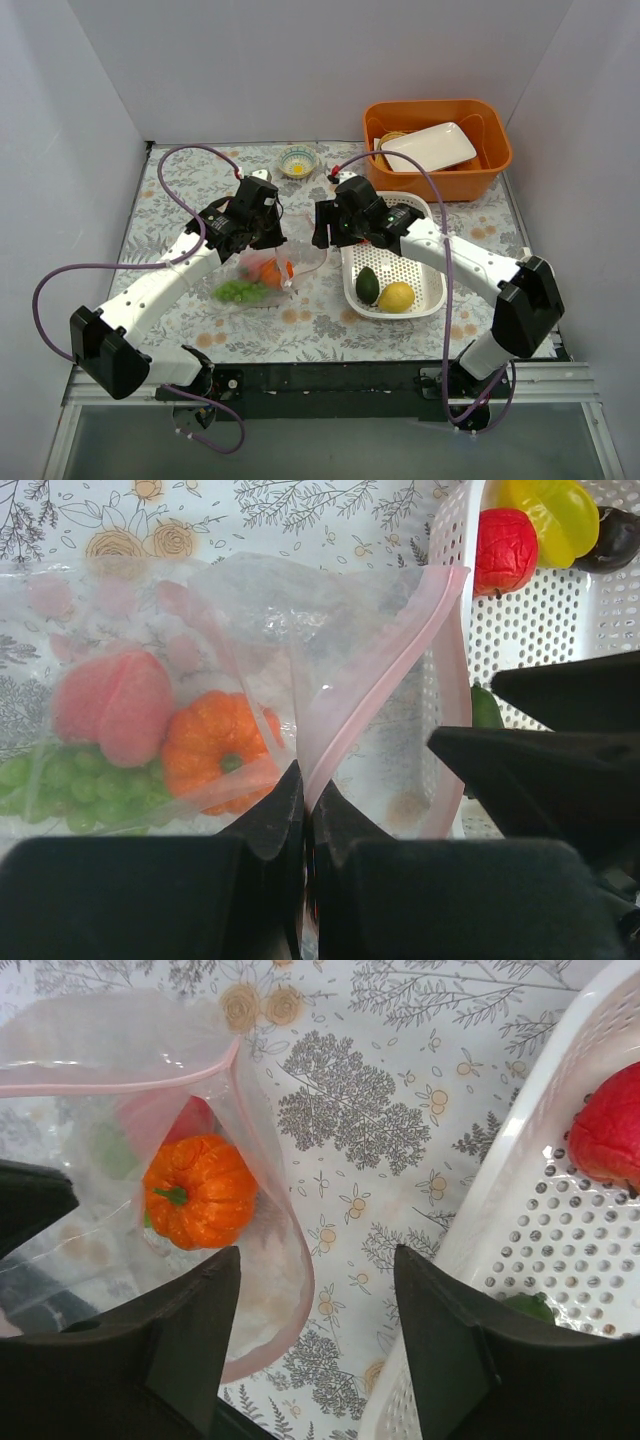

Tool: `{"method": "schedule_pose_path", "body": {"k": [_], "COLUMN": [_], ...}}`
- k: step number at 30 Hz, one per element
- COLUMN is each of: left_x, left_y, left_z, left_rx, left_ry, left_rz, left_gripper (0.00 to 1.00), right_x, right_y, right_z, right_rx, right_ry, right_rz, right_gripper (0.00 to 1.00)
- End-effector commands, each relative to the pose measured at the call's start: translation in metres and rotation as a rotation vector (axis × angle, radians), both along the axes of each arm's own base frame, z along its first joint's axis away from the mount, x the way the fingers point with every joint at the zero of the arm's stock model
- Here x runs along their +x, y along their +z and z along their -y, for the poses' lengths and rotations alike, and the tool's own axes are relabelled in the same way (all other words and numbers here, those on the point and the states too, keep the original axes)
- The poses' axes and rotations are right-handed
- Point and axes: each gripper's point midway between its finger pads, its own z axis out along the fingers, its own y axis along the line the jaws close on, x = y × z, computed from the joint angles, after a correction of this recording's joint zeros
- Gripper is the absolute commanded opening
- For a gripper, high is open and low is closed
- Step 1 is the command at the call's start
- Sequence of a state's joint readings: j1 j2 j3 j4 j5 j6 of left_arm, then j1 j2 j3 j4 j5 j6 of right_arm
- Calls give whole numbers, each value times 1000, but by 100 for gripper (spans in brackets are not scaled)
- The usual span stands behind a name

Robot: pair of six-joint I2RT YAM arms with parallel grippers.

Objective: Place the food in the zip-top bag and seal the zipper
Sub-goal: Place the fake fruit in the zipper food storage bag, then adjust the zipper food storage bag at the center of the board.

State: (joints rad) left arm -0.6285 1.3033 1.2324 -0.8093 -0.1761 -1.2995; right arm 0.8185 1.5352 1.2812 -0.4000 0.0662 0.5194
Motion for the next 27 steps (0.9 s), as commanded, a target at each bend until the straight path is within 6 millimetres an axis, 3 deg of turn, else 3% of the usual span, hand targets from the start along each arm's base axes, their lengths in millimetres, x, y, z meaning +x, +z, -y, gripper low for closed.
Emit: {"method": "schedule_pose_path", "body": {"k": [1, 2, 4, 5, 8, 10, 11, 12, 13, 15, 16, 17, 21, 23, 26, 27], "left_x": [-2, -3, -6, -6, -14, -7, -7, -11, -4, 7, 17, 25, 45, 53, 63, 66], "left_y": [29, 31, 29, 29, 30, 39, 39, 38, 49, 54, 68, 71, 120, 144, 147, 135], "left_z": [-3, -3, -6, -8, -34, -59, -71, -84, -102, -109, -116, -117, -132, -137, -128, -119], "left_rx": [-38, -40, -19, -8, 105, 214, 267, 337, 407, 449, 429, 438, 433, 407, 381, 364], "left_ry": [2, -3, -11, -11, 48, 136, 169, 193, 258, 253, 284, 278, 357, 379, 332, 296], "left_rz": [59, 61, 50, 47, 16, 52, 54, 38, 83, 92, 113, 114, 202, 260, 267, 236], "left_gripper": [0, 0, 0, 0, 0, 0, 0, 0, 1, 2, 1, 0, 1, 2, 2, 1], "right_x": [10, 9, 13, 14, 24, 32, 37, 32, 33, 33, 41, 48, 52, 51, 56, 54], "right_y": [-1, -7, 0, -5, 8, 16, 29, 38, 56, 52, 84, 68, 92, 90, 79, 50], "right_z": [-22, -29, -39, -41, -43, -40, -44, -54, -65, -86, -98, -107, -134, -140, -133, -124], "right_rx": [23, 26, 43, 35, 41, 44, 81, 128, 175, 184, 220, 193, 272, 291, 287, 246], "right_ry": [65, 92, 121, 120, 96, 52, 48, 104, 149, 217, 223, 226, 290, 294, 216, 187], "right_rz": [6, -13, -7, -21, 12, 56, 94, 100, 131, 85, 124, 95, 89, 73, 64, 20], "right_gripper": [66, 59, 50, 39, 20, 19, 18, 18, 19, 19, 19, 18, 17, 17, 13, 13]}}
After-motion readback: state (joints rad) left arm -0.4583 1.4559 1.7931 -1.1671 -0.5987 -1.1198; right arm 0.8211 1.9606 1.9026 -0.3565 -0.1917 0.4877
